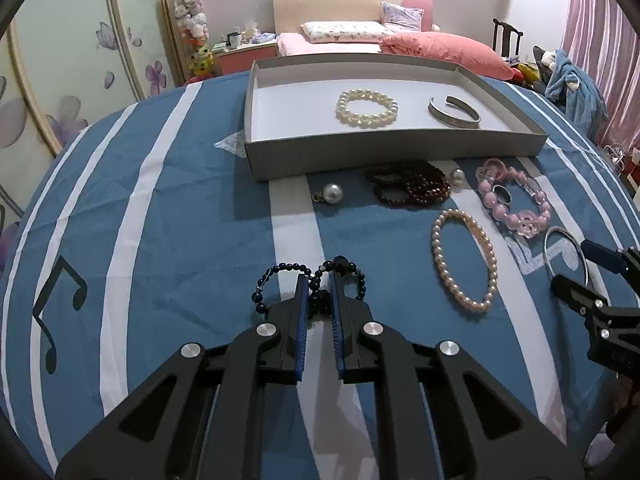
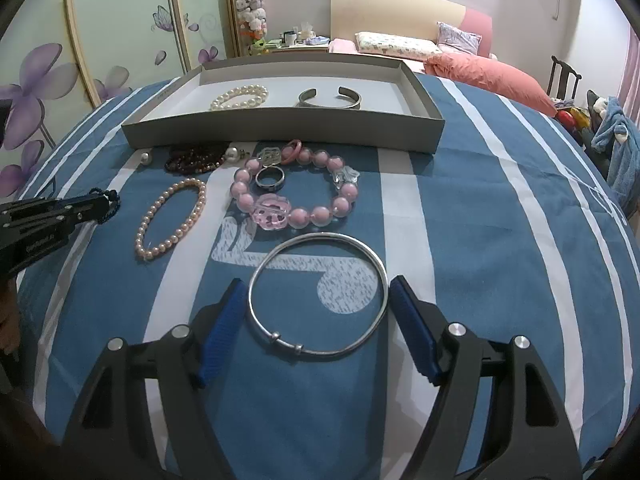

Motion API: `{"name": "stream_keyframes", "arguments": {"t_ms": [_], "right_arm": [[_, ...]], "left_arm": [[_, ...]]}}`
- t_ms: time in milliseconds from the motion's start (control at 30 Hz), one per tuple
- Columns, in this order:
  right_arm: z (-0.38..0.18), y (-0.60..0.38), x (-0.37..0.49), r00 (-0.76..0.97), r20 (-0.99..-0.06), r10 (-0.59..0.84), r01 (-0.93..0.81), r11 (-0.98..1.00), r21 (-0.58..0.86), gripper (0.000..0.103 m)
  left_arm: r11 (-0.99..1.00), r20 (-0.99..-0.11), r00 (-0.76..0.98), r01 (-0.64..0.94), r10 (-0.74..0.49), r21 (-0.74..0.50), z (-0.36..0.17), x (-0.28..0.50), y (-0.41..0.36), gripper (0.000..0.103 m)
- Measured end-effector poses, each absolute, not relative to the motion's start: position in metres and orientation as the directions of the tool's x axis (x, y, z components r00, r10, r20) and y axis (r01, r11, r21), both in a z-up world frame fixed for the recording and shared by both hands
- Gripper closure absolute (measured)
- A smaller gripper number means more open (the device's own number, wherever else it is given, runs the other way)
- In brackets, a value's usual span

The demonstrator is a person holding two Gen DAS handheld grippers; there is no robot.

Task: Organize jewelry
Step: 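Grasp and lift the silver bangle with the right tool while the left tool grasps the black beaded bracelet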

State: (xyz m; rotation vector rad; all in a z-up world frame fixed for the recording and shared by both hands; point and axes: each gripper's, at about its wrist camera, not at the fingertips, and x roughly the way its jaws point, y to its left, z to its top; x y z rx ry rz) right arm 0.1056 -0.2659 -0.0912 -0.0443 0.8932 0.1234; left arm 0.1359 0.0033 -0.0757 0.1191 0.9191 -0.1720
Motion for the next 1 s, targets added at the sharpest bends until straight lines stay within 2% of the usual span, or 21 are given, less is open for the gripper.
{"name": "stream_keyframes", "arguments": {"t_ms": [467, 667, 733, 1000], "right_arm": [[-0.091, -0.266, 0.107, 0.581, -0.808, 0.094, -0.163, 0.987, -0.003, 0.032], [-0.091, -0.265, 0.108, 0.576, -0.812, 0.094, -0.16, 0.987, 0.001, 0.028], [-0.091, -0.265, 0.107, 0.577, -0.811, 0.096, -0.165, 0.986, -0.001, 0.032], [-0.09, -0.267, 0.102, 0.593, -0.799, 0.103, -0.153, 0.988, 0.015, 0.032]], "left_arm": [[0.979, -0.795, 0.599, 0.199, -0.091, 0.038, -0.077, 0.128, -0.004, 0.091], [0.98, -0.797, 0.597, 0.195, -0.093, 0.031, -0.077, 0.129, -0.004, 0.091], [0.981, -0.795, 0.599, 0.194, -0.096, 0.028, -0.078, 0.128, -0.003, 0.091], [0.983, -0.78, 0.612, 0.185, -0.126, -0.014, -0.074, 0.122, 0.001, 0.092]]}}
